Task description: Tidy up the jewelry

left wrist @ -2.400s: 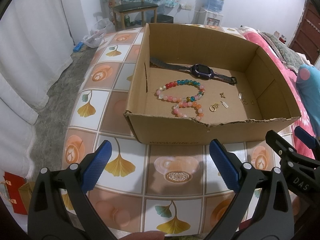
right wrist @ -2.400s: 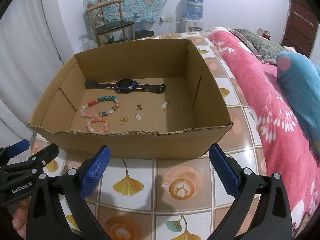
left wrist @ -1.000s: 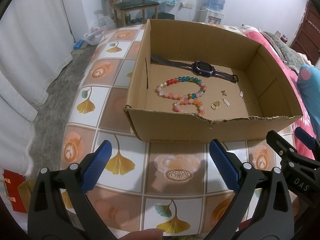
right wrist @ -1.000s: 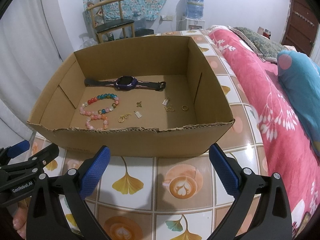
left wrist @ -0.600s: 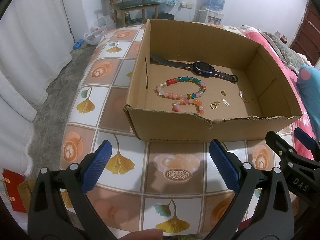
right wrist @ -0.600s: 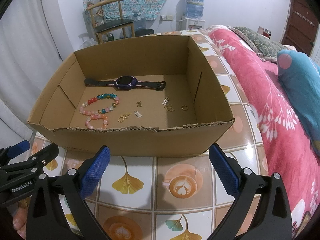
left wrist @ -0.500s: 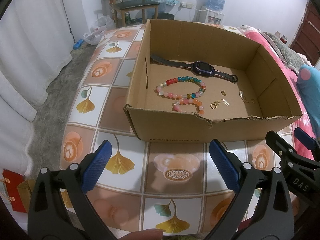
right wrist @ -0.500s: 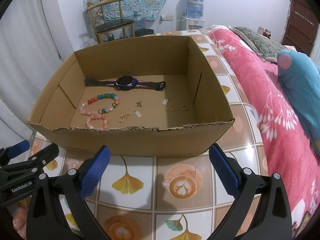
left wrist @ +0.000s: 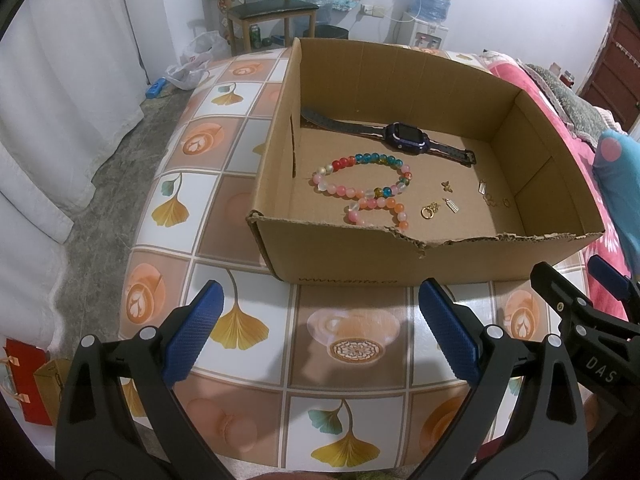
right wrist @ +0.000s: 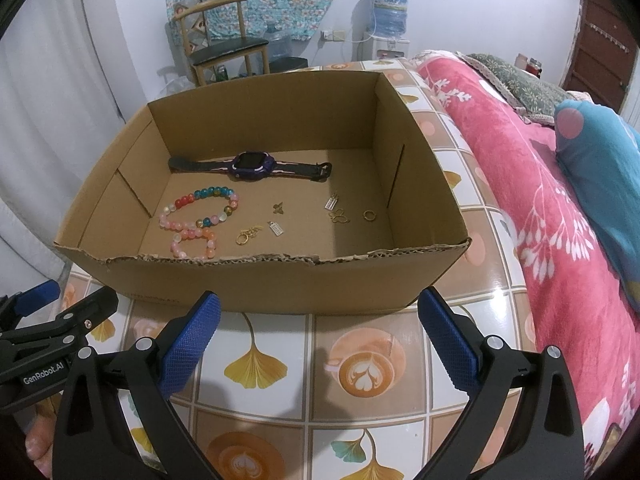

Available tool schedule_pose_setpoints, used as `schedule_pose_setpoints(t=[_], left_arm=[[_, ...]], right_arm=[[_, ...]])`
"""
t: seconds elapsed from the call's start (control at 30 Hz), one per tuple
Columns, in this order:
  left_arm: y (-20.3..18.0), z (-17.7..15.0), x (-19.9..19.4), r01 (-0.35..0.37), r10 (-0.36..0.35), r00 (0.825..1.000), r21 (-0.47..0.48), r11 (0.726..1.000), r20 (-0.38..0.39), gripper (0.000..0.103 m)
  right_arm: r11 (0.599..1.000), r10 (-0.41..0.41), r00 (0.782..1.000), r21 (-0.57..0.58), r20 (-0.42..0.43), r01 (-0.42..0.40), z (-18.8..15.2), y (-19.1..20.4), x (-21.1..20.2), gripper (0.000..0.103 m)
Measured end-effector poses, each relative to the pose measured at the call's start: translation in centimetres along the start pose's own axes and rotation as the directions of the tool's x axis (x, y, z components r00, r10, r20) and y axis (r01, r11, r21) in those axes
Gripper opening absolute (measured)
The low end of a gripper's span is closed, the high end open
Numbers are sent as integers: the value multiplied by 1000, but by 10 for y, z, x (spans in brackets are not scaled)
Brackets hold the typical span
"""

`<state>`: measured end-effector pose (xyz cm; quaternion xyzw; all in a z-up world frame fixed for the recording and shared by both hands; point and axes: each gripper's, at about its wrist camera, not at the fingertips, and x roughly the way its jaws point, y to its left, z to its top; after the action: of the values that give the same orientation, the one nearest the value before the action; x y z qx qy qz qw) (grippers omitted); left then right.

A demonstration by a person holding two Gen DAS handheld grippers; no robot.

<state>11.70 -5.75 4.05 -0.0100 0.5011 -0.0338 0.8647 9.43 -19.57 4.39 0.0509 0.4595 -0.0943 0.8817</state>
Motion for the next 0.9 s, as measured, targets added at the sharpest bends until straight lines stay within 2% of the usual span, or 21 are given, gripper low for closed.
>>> schedule_pose_setpoints(t=[0.9], left_arm=[[0,-1,2,7,-7,1000,0,1000,1,95]], right_arm=[[1000,0,1000,0,0,0,1,-1,-1,96]])
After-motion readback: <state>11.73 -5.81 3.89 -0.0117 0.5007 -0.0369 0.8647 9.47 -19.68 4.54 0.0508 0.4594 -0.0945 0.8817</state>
